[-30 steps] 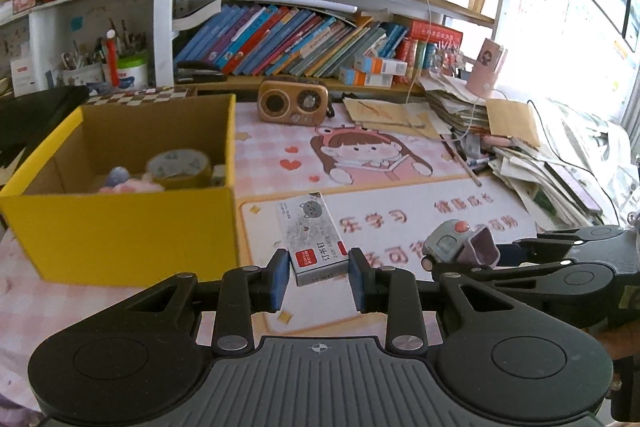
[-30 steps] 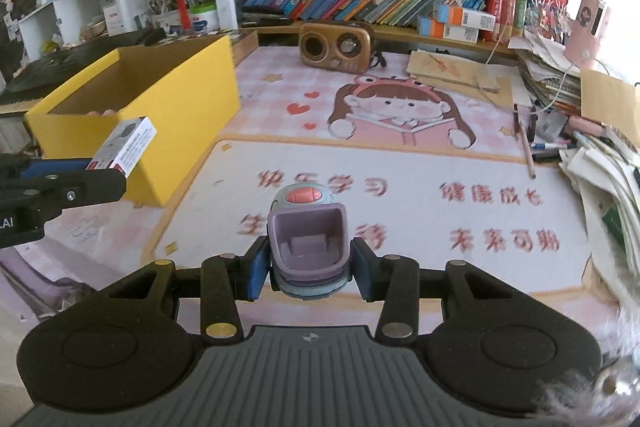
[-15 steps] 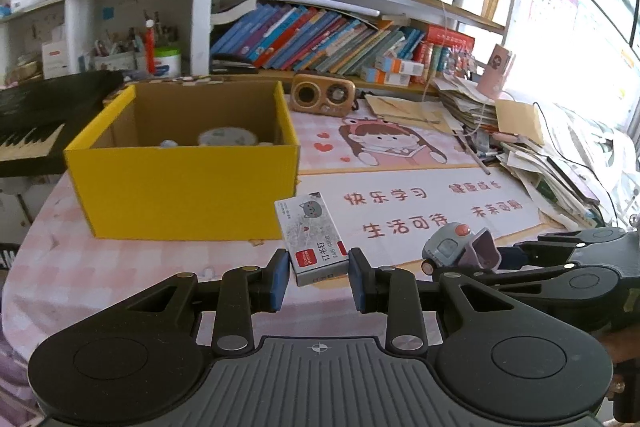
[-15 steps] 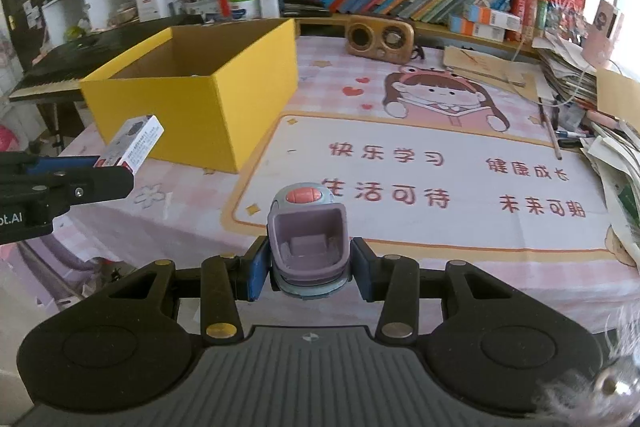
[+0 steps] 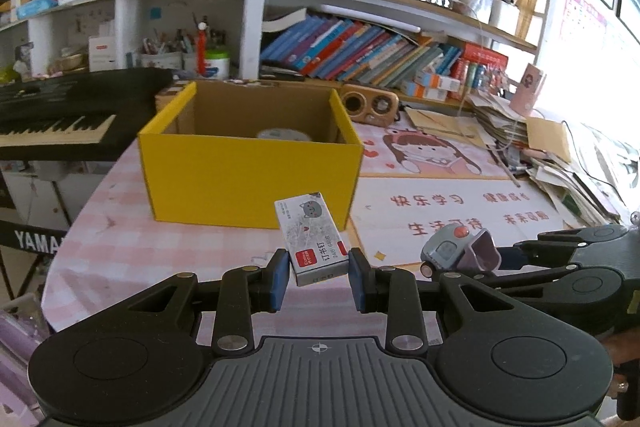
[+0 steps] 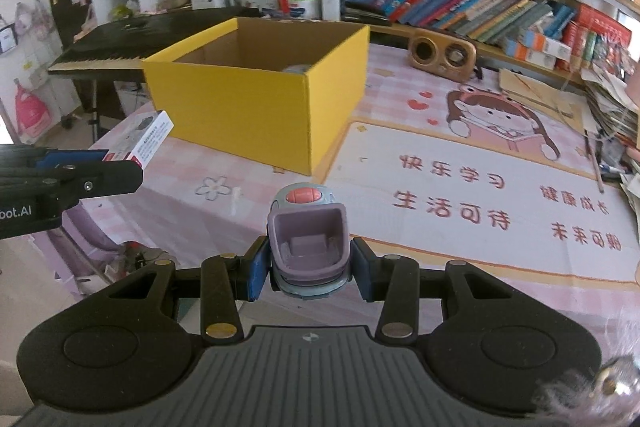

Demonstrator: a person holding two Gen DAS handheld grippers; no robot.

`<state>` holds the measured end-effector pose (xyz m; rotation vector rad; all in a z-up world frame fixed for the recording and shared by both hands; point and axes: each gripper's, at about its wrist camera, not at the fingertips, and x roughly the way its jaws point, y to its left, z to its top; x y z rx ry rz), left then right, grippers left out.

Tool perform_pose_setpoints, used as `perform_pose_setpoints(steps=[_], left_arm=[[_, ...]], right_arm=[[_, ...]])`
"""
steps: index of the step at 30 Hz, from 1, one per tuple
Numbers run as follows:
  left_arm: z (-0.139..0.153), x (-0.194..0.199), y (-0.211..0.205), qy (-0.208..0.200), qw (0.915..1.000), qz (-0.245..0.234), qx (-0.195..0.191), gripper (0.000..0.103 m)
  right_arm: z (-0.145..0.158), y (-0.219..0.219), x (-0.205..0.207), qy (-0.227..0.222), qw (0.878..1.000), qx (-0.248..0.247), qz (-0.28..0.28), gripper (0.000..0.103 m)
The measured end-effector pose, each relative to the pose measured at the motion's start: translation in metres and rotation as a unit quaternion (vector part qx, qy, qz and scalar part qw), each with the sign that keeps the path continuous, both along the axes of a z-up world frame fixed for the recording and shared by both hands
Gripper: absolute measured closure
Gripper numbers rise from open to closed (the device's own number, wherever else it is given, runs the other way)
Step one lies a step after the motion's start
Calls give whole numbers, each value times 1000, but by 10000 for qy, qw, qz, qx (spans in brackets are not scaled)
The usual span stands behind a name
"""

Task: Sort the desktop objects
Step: 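Carry the packet with the left tool while the right tool carries the truck toward the box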

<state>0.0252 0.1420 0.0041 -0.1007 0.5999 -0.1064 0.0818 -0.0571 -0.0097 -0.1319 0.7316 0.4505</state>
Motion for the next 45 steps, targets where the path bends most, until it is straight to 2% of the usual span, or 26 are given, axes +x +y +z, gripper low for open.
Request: perform_pose_setpoints(steps=[25, 36, 45], left_arm=[[10, 0, 29, -188, 9991, 376, 77, 73], [25, 38, 34, -455, 9972, 547, 246, 73], [25, 85, 40, -453, 9955, 734, 381, 73]], right_arm=[[10, 38, 15, -136, 9988, -46, 467, 63], [29, 50, 53, -400, 9967, 85, 698, 63], [38, 61, 96, -506, 9945, 59, 913, 63]])
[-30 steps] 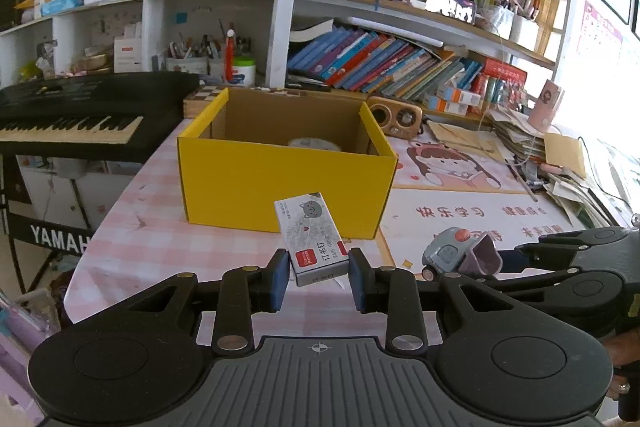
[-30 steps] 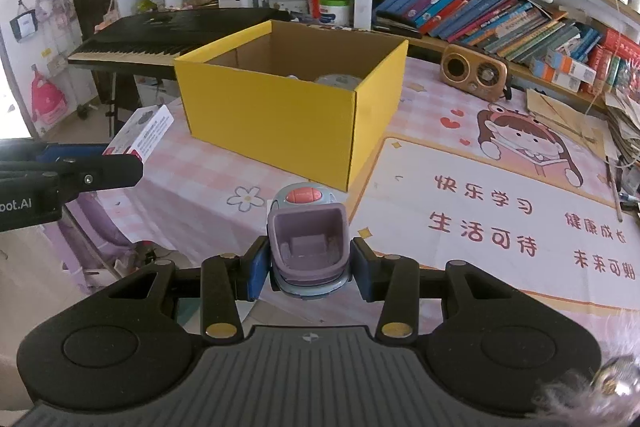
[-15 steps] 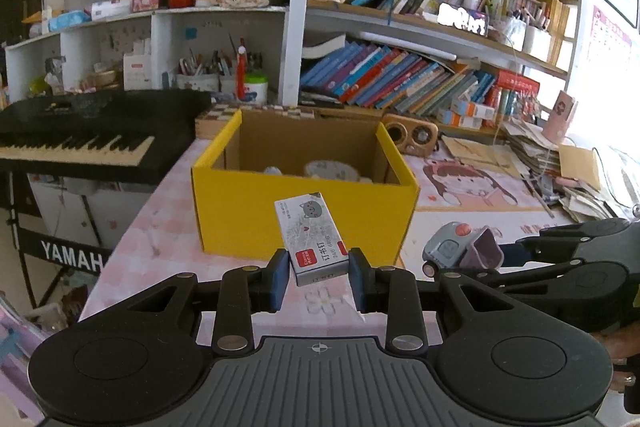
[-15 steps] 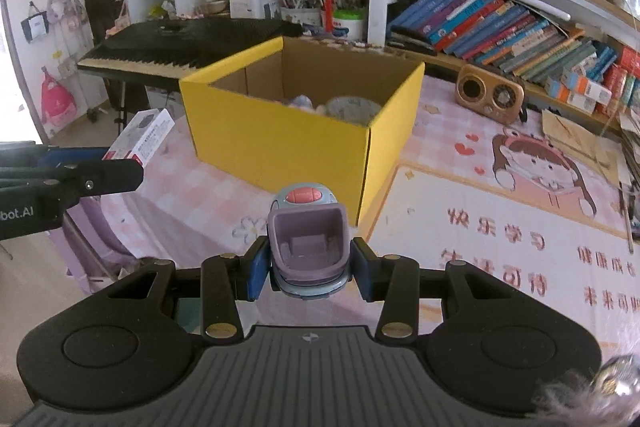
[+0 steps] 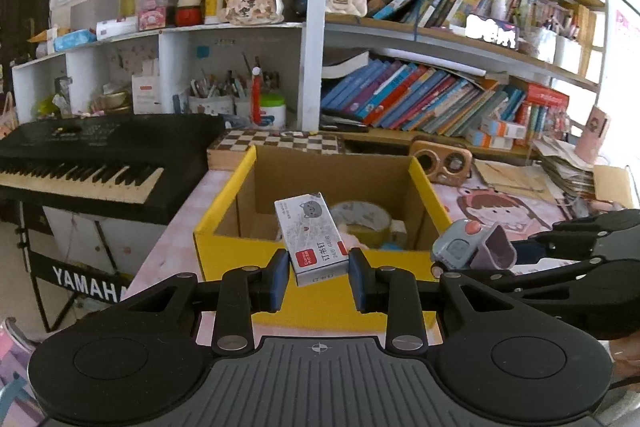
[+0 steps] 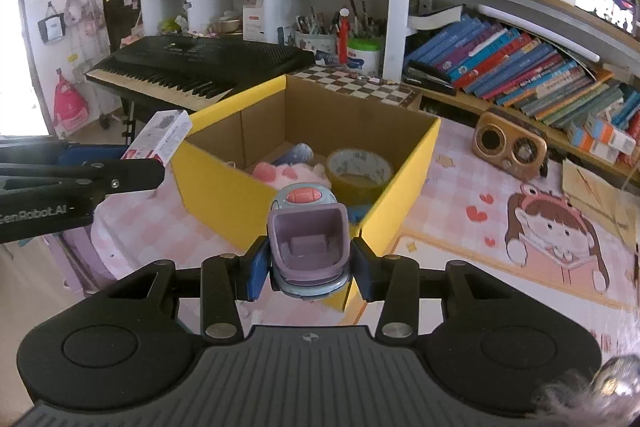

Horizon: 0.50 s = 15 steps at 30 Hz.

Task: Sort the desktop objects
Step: 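Carry the packet with the left tool while the right tool carries the truck toward the box, then open the right tool dropping the truck into the box while the left tool releases the packet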

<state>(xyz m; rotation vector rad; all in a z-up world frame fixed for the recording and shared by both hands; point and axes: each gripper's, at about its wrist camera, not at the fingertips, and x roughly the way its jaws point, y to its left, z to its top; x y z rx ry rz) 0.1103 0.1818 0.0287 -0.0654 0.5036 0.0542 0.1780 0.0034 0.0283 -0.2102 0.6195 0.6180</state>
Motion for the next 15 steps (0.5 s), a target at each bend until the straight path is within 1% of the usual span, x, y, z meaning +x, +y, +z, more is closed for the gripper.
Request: perform_pose_setpoints(steps=[3, 11, 13, 14, 15], left_arm=[[-2, 18, 3, 38, 10000, 69, 51, 73], [-10, 71, 12, 302, 9992, 225, 147, 73], [-9, 84, 14, 361, 9990, 196, 203, 73], [-10, 90, 14, 414, 9987, 188, 237, 73], [-11, 98, 15, 494, 9983, 172, 272, 73]], right_arm=[[1, 5, 17, -17, 10000, -21, 80, 62], [2, 23, 74, -51, 9989, -199, 426, 63], [4, 28, 88, -20, 9985, -193, 505, 72], [5, 30, 95, -18, 9981, -191, 581, 87], [7, 33, 100, -34, 9978, -223, 630, 87]])
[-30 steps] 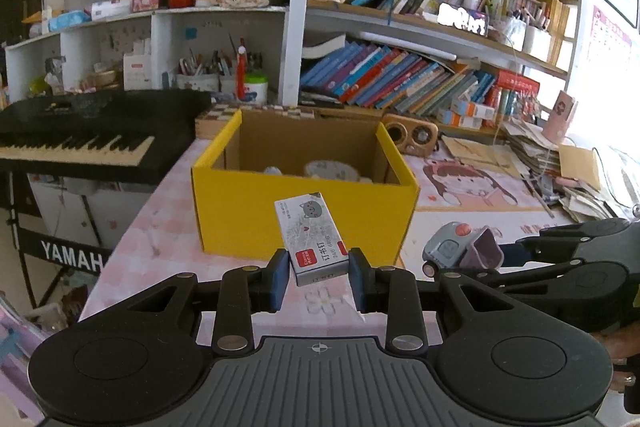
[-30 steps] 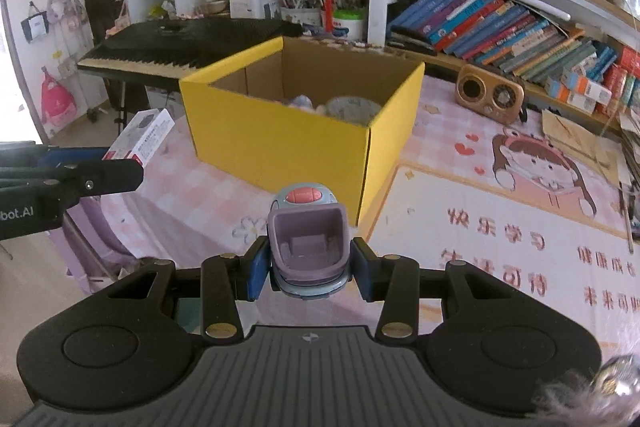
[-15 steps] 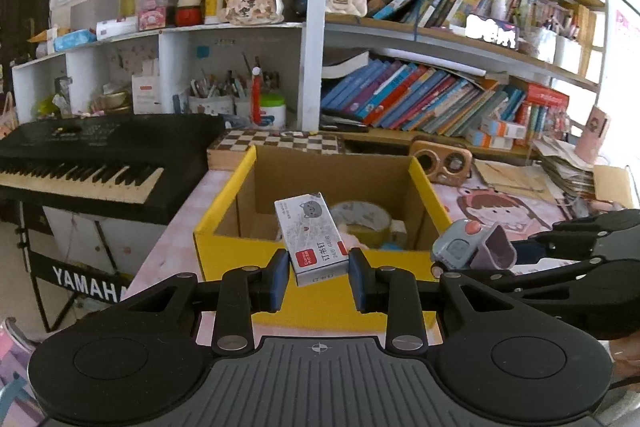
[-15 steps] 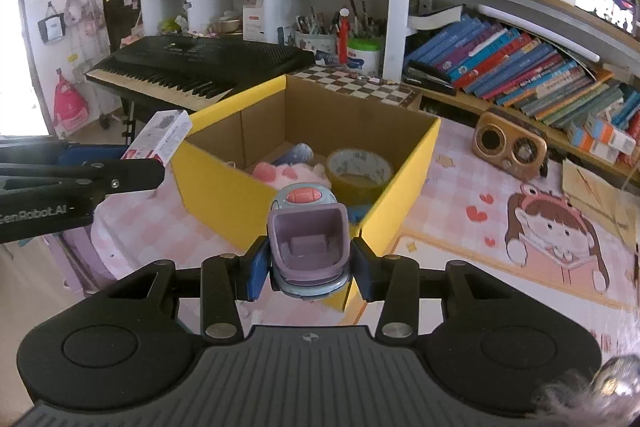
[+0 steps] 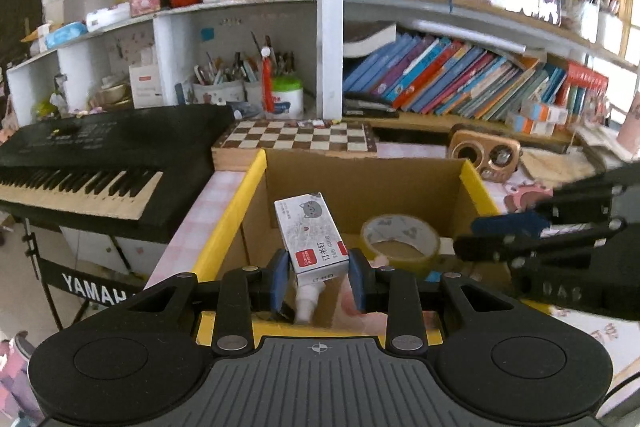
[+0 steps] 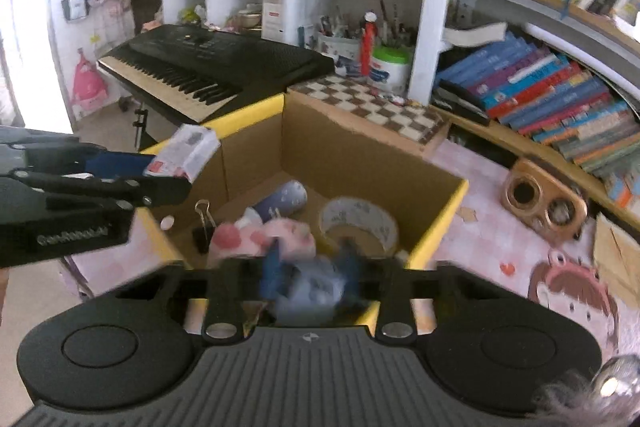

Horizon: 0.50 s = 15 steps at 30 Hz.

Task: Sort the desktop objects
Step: 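Open the right tool dropping the truck into the box while the left tool releases the packet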

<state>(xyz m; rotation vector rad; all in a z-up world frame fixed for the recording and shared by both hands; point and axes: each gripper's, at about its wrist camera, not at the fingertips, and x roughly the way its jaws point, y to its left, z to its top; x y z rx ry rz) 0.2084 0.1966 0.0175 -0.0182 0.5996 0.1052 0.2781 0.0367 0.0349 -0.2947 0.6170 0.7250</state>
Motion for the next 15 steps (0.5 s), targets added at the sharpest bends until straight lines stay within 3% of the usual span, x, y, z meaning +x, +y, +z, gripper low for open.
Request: perform_pose_setpoints(steps=[5, 15], left_arm=[[-14, 32, 3, 468, 9989, -25, 53, 73], [-36, 54, -7, 1017, 9946, -214, 81, 72]], right_arm=[[-3, 13, 30, -3, 9994, -261, 220, 87], [-29, 12, 53, 417, 9982, -395, 179, 89]])
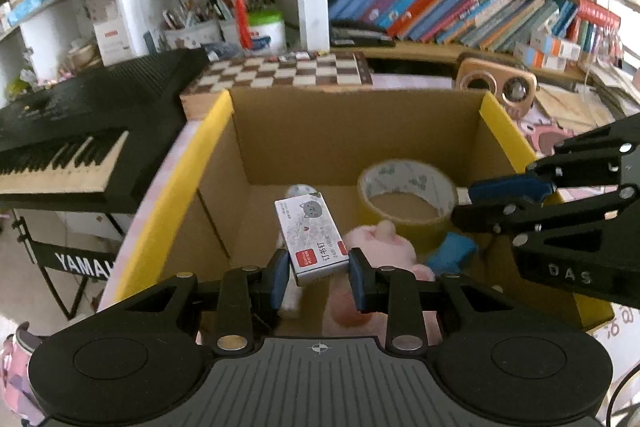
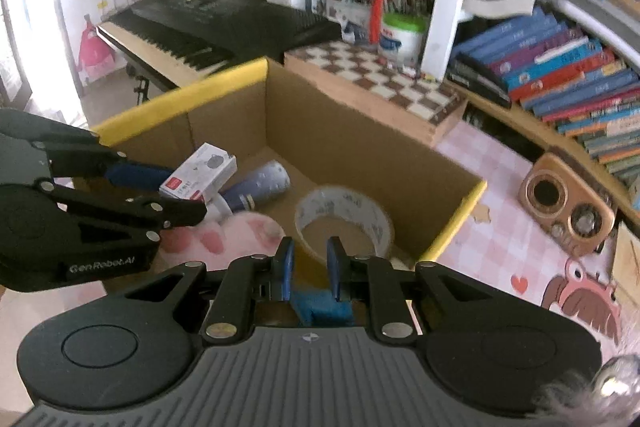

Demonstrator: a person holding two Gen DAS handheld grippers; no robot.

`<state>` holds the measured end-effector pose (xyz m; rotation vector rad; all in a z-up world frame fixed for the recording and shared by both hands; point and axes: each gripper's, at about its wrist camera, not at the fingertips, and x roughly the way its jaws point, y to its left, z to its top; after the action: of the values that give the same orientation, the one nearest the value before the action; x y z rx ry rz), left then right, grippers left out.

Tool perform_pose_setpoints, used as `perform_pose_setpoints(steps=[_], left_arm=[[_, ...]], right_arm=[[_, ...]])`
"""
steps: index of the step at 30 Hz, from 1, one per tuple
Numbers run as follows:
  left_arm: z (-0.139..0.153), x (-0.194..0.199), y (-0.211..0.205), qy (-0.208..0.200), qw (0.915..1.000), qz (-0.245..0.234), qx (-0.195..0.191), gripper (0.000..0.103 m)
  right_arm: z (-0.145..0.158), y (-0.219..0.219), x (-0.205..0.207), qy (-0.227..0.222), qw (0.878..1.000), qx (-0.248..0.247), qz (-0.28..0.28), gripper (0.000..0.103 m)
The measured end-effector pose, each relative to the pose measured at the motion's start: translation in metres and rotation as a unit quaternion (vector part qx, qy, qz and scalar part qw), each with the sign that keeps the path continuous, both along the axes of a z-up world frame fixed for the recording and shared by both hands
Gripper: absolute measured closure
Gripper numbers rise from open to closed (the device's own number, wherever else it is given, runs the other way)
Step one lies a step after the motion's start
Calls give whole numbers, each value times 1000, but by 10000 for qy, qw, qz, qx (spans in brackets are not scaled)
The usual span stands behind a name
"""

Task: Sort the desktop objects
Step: 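Open the right tool dropping the truck into the box while the left tool releases the packet, then withdraw both open tools up out of the yellow box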

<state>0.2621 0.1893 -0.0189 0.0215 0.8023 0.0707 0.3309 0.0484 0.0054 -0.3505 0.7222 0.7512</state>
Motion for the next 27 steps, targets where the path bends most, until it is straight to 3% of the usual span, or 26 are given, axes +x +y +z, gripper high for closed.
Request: perform_pose_setpoints(steps=[5, 7, 18, 21, 27], left_arm=[[5, -1, -3, -59, 9999, -62, 77, 66], [10, -7, -7, -208, 9996, -94, 150, 43], [49, -64, -33, -1216, 9920, -284, 173, 28], [56, -85, -38, -1489, 9884, -269, 159, 17], [59, -129, -52, -1783, 9833, -332, 138, 9]], right_arm=[[2, -9, -4, -78, 9998, 145, -109, 88], [4, -15, -7, -115, 9994, 238, -211, 88], [30, -55, -51, -591, 9904, 723, -1015, 86], [34, -67, -70, -722, 9854, 799, -1322, 84], [36, -97, -117, -879, 9708, 929, -2028, 78]])
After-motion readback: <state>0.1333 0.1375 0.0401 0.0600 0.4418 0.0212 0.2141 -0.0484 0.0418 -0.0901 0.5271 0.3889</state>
